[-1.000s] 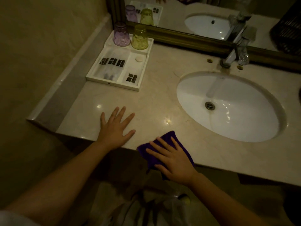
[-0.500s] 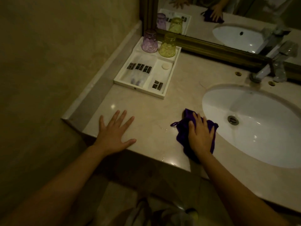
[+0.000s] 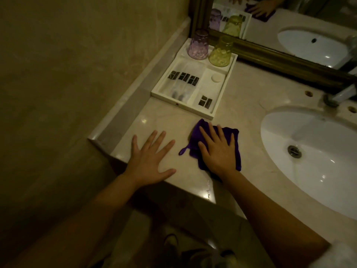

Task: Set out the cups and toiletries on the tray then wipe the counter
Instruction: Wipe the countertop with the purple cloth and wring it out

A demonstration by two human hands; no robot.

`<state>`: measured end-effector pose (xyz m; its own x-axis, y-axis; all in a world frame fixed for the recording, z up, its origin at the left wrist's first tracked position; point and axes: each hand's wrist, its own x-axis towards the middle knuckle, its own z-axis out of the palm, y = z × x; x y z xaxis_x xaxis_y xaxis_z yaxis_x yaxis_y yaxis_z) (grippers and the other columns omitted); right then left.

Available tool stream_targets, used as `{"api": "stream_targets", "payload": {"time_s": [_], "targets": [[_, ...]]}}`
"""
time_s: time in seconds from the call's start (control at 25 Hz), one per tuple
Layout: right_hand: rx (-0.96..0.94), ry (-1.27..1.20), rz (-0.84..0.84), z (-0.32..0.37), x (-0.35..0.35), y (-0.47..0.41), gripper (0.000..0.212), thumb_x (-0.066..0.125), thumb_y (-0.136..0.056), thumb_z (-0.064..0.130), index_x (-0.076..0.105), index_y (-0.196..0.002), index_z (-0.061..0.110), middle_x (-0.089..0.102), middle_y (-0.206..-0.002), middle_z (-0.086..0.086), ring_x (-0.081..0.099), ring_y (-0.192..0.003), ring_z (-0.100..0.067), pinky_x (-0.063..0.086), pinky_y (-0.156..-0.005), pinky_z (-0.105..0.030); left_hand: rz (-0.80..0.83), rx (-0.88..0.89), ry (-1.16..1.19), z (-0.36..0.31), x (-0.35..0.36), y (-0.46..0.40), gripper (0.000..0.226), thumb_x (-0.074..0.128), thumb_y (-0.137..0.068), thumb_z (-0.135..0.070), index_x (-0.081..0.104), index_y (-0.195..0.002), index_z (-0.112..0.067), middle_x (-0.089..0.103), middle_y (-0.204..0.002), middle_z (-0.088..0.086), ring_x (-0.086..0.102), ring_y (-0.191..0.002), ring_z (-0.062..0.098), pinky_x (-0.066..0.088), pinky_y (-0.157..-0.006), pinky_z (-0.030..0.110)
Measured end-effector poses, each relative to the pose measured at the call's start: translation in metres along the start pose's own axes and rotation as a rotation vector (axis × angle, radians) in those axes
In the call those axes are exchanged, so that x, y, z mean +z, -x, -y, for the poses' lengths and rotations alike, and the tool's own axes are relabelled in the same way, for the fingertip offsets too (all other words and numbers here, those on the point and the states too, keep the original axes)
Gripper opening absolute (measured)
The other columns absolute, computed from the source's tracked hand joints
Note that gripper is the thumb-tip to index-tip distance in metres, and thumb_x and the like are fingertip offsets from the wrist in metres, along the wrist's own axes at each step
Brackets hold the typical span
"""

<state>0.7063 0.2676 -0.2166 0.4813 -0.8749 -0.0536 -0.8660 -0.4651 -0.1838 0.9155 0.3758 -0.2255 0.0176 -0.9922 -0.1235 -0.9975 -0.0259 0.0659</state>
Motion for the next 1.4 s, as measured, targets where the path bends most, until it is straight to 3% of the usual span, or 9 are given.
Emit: {"api": "stream_targets", "payload": {"time_s": [0.28, 0.44, 0.56, 0.64, 0.76, 1.0, 1.08, 1.2, 1.4], "targets": [[-0.216, -0.025, 0.042, 0.026, 0.003, 0.042, 0.057, 0.011, -0.091, 0.054, 0.017, -0.144, 0.034, 0.012, -0.157, 0.005, -0.003, -0.143, -0.017, -0.005, -0.113, -0.05, 0.097, 0.047, 0.029, 0.002, -0.009, 0.003, 0.084, 0.01, -0.068, -0.084, -0.028, -0.133, -0.048, -0.03, -0.151, -0.003, -0.027, -0.14, 0.019, -0.012, -0.107, 0.066], [-0.257, -0.134, 0.101, 0.037, 0.0, 0.072, 0.055, 0.018, -0.092, 0.048, 0.009, -0.145, 0.036, -0.003, -0.154, 0.011, -0.01, -0.143, -0.013, -0.013, -0.113, -0.045, 0.234, 0.211, 0.12, 0.008, -0.024, 0.033, 0.09, 0.013, -0.067, -0.087, -0.024, -0.138, -0.044, -0.032, -0.151, -0.007, -0.035, -0.136, 0.011, -0.014, -0.111, 0.059], [-0.229, -0.448, 0.042, 0.022, -0.025, 0.073, 0.057, 0.028, -0.09, 0.031, 0.011, -0.145, 0.035, 0.001, -0.151, 0.014, -0.005, -0.141, -0.002, -0.011, -0.115, -0.037, 0.06, 0.18, 0.276, -0.015, -0.038, 0.045, 0.085, 0.018, -0.075, -0.08, -0.015, -0.142, -0.04, -0.022, -0.154, -0.011, -0.023, -0.14, 0.005, -0.006, -0.116, 0.045], [-0.297, -0.29, 0.008, 0.001, -0.039, 0.069, 0.064, 0.037, -0.087, 0.029, 0.012, -0.146, 0.03, 0.003, -0.153, 0.009, -0.005, -0.141, -0.005, -0.007, -0.114, -0.035, -0.044, 0.19, 0.335, -0.041, -0.046, 0.03, 0.077, 0.029, -0.084, -0.066, -0.005, -0.146, -0.035, -0.009, -0.158, -0.007, -0.013, -0.143, 0.008, -0.001, -0.114, 0.037], [-0.359, 0.036, 0.194, -0.018, -0.041, 0.074, 0.069, 0.04, -0.091, 0.043, 0.006, -0.147, 0.022, -0.001, -0.158, -0.001, -0.004, -0.144, -0.015, -0.003, -0.115, -0.039, 0.07, 0.231, 0.239, -0.081, -0.041, 0.013, 0.071, 0.034, -0.09, -0.052, 0.003, -0.148, -0.024, 0.001, -0.159, -0.002, -0.003, -0.144, 0.012, -0.002, -0.114, 0.035], [-0.28, 0.039, 0.104, -0.005, -0.013, 0.101, 0.061, 0.033, -0.096, 0.042, 0.011, -0.146, 0.015, 0.006, -0.156, -0.008, 0.005, -0.145, -0.023, -0.003, -0.115, -0.037, 0.13, 0.19, 0.174, -0.09, -0.029, 0.022, 0.066, 0.036, -0.094, -0.044, 0.008, -0.147, -0.017, 0.005, -0.159, 0.001, 0.002, -0.145, 0.014, 0.001, -0.116, 0.032], [-0.287, 0.035, 0.023, -0.001, -0.01, 0.115, 0.06, 0.05, -0.091, 0.037, 0.031, -0.141, 0.012, 0.028, -0.15, -0.012, 0.027, -0.139, -0.026, 0.015, -0.113, -0.041, 0.12, 0.225, 0.195, -0.09, -0.029, 0.032, 0.063, 0.041, -0.094, -0.04, 0.015, -0.146, -0.017, 0.012, -0.158, 0.001, 0.008, -0.145, 0.014, 0.005, -0.115, 0.028], [-0.329, 0.006, -0.102, 0.006, -0.005, 0.135, 0.063, 0.084, -0.063, 0.027, 0.061, -0.119, 0.01, 0.062, -0.124, -0.013, 0.059, -0.115, -0.026, 0.05, -0.09, -0.04, 0.111, 0.283, 0.211, -0.088, -0.025, 0.051, 0.055, 0.046, -0.094, -0.027, 0.025, -0.144, -0.018, 0.021, -0.156, 0.001, 0.015, -0.144, 0.013, 0.006, -0.114, 0.021], [-0.331, -0.022, -0.172, 0.018, -0.001, 0.154, 0.063, 0.091, -0.045, 0.012, 0.07, -0.104, 0.013, 0.071, -0.108, -0.007, 0.067, -0.101, -0.022, 0.058, -0.073, -0.032, 0.1, 0.293, 0.221, -0.088, -0.025, 0.069, 0.048, 0.044, -0.094, -0.017, 0.035, -0.141, -0.019, 0.031, -0.153, 0.0, 0.023, -0.141, 0.013, 0.012, -0.114, 0.022]]}}
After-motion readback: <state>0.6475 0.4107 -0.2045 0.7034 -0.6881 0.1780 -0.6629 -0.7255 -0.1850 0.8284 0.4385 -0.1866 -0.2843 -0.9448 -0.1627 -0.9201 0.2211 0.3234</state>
